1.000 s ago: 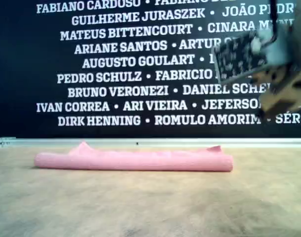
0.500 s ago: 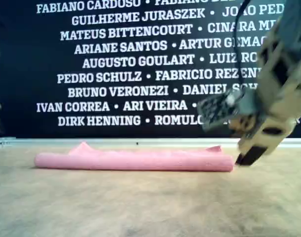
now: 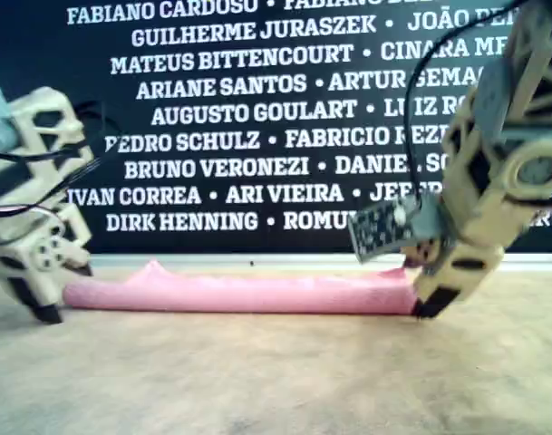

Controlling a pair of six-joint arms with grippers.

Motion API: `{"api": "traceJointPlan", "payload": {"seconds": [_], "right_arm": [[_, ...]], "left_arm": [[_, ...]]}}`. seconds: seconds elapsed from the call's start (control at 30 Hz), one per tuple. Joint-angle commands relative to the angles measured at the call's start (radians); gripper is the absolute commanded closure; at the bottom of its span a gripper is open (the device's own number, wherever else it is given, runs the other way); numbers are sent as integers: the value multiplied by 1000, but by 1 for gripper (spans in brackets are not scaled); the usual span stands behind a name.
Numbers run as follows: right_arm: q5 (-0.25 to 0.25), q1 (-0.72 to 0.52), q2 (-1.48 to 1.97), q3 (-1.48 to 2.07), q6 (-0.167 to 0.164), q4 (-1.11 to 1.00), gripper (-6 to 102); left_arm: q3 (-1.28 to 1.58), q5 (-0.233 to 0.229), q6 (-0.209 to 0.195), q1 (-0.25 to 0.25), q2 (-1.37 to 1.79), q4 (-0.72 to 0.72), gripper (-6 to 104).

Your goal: Fold a cloth

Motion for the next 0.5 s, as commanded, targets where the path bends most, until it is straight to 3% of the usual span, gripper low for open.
{"api": "traceJointPlan", "payload": {"seconds": [0.0, 0.1, 0.33, 0.47], "right_arm": [[5, -5, -2, -101, 6, -2, -4], [5, -5, -25, -137, 6, -2, -4], [5, -5, -117, -262, 6, -2, -4], [5, -5, -153, -327, 6, -2, -2]], "left_arm": [[-118, -6, 5, -12, -15, -20, -3], [-170, -6, 5, -6, -48, -20, -3], [-301, -6, 5, 84, -156, -18, -3], [-350, -6, 5, 97, -212, -18, -3]]}}
